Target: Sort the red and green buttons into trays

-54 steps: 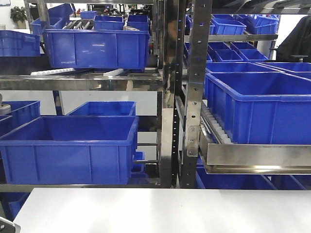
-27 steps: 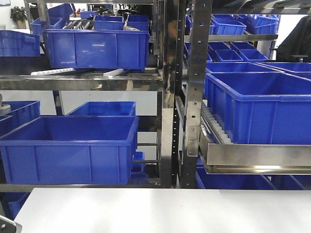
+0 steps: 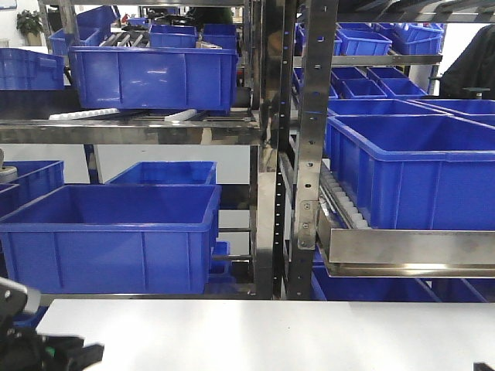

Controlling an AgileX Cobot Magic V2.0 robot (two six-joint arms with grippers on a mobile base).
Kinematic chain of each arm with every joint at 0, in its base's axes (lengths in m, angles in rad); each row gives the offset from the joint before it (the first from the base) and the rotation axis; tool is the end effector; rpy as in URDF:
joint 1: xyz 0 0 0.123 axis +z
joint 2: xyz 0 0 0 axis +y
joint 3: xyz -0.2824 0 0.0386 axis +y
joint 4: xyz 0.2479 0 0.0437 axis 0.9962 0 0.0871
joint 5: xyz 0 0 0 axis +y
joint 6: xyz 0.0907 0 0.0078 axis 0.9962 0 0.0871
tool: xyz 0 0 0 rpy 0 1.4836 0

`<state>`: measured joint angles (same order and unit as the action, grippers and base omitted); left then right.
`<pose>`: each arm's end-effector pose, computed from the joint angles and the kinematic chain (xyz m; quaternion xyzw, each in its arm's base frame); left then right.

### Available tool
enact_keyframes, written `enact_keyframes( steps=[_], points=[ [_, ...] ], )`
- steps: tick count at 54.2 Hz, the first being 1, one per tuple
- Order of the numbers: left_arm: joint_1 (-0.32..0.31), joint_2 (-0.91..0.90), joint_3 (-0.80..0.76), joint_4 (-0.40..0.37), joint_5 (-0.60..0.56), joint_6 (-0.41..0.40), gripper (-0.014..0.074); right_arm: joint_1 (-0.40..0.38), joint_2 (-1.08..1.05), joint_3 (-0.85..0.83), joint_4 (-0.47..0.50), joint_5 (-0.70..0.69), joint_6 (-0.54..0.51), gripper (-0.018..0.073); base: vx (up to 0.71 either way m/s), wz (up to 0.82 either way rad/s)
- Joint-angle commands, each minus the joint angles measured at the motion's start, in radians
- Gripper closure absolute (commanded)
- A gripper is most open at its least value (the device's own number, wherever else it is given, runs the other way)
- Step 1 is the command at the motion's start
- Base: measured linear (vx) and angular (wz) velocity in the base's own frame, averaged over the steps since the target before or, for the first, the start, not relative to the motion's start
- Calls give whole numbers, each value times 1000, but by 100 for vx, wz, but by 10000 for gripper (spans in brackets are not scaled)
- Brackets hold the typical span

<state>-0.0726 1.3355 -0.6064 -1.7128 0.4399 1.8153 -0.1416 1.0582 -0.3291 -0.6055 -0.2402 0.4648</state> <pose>0.2515 -0.0569 0.2292 0.1715 0.8470 -0.1861 0.4676 0.1904 -0.0148 0.2167 -0.0302 0.8435 -0.0146 0.5361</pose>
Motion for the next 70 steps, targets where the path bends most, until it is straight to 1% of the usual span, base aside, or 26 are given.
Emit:
enact_keyframes(
  steps=[1, 7, 14, 19, 22, 26, 28, 31, 35, 39, 45, 48, 52, 55, 57, 58, 64, 66, 70],
  points=[
    [-1, -29, -80, -75, 74, -20, 596, 2, -90, -25, -125, -113, 92, 571, 0, 0],
    [-1, -29, -141, -75, 114, -20, 596, 2, -160, -39, -267, -154, 240, 571, 0, 0],
    [-1, -50, -216, -75, 133, -20, 596, 2, -196, -122, -461, -197, 451, 571, 0, 0],
    [-1, -98, -253, -76, 98, -20, 596, 2, -189, -209, -634, -260, 606, 571, 0, 0],
    [-1, -141, -275, -76, 65, -20, 596, 2, -181, -261, -756, -303, 708, 571, 0, 0],
    [-1, -195, -293, -74, 19, -20, 596, 2, -173, -322, -877, -345, 838, 571, 0, 0],
    [-1, -223, -293, -76, 4, -20, 596, 2, -172, -344, -915, -367, 886, 571, 0, 0],
    [-1, -270, -293, -72, -15, -20, 596, 2, -170, -379, -953, -407, 950, 571, 0, 0],
    [-1, -314, -293, -74, -19, -20, 596, 2, -170, -408, -977, -448, 976, 569, 0, 0],
    [-1, -351, -293, -74, -24, -27, 596, 2, -170, -430, -971, -462, 978, 568, 0, 0],
    [-1, -376, -293, -74, -33, -76, 596, 9, -170, -447, -952, -461, 1001, 568, 0, 0],
    [-1, -377, -293, -74, -33, -90, 596, 50, -167, -457, -940, -440, 1001, 568, 0, 0],
    [-1, -377, -293, -74, -33, -96, 596, 149, -154, -477, -934, -369, 991, 568, 0, 0],
    [-1, -375, -293, -73, -38, -96, 596, 253, -135, -499, -935, -247, 976, 568, 0, 0],
    [-1, -375, -293, -73, -46, -96, 596, 327, -122, -514, -935, -141, 966, 568, 0, 0],
    [-1, -375, -293, -73, -51, -96, 596, 352, -113, -525, -932, -83, 965, 568, 0, 0],
    [-1, -375, -293, -73, -85, -95, 596, 561, -47, -596, -890, 189, 965, 568, 0, 0],
    [-1, -375, -293, -73, -93, -95, 596, 629, -27, -616, -891, 263, 959, 568, 0, 0],
    [-1, -375, -293, -73, -96, -95, 596, 725, 17, -659, -893, 369, 922, 568, 0, 0]
  ],
)
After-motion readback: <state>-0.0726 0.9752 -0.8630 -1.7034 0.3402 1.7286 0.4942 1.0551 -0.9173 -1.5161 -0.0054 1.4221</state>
